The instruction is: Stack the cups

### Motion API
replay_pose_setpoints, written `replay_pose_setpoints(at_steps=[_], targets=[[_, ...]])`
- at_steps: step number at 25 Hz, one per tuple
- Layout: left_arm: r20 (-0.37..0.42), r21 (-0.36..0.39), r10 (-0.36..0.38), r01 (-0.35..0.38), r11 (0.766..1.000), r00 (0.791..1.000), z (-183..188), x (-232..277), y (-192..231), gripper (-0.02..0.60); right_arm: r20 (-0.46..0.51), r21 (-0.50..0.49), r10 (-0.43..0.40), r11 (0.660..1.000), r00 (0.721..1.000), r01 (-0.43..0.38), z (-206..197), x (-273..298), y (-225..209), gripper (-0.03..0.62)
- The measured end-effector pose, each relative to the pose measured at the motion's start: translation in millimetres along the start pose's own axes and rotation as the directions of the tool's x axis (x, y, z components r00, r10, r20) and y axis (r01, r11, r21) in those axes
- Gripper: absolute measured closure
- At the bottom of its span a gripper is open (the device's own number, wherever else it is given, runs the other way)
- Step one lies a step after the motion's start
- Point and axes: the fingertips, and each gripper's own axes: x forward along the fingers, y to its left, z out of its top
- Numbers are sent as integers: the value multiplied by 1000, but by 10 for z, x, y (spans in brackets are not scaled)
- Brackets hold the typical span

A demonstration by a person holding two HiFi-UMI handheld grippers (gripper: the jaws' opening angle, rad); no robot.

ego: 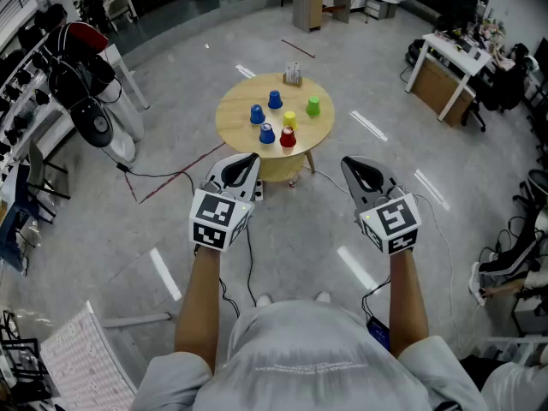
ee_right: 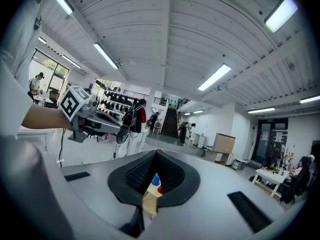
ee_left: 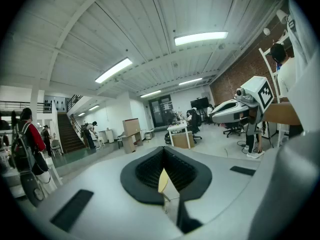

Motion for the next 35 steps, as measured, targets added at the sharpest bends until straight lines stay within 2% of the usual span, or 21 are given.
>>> replay_pose_setpoints(at_steps=[12,24,28,35], targets=[[-24,9,2,-1,1000,1000,6,131,-161,565,0,26,-19,999,1000,19,-143,-98,-239,566],[-66,-16,100,-101,995,993,-23,567,-549,565,2,-28,58,998,998,-58,-500,-181,-800,566],[-79,-12,112,-113,993,991,15,788,-705,565,5,-28,78,997,997,-78,-603,-202,-1059,566],[-98,-28,127,-130,991,987,-63,1033,-576,565,-15,-23,72,997,997,-73,-738,-30,-1285,566]])
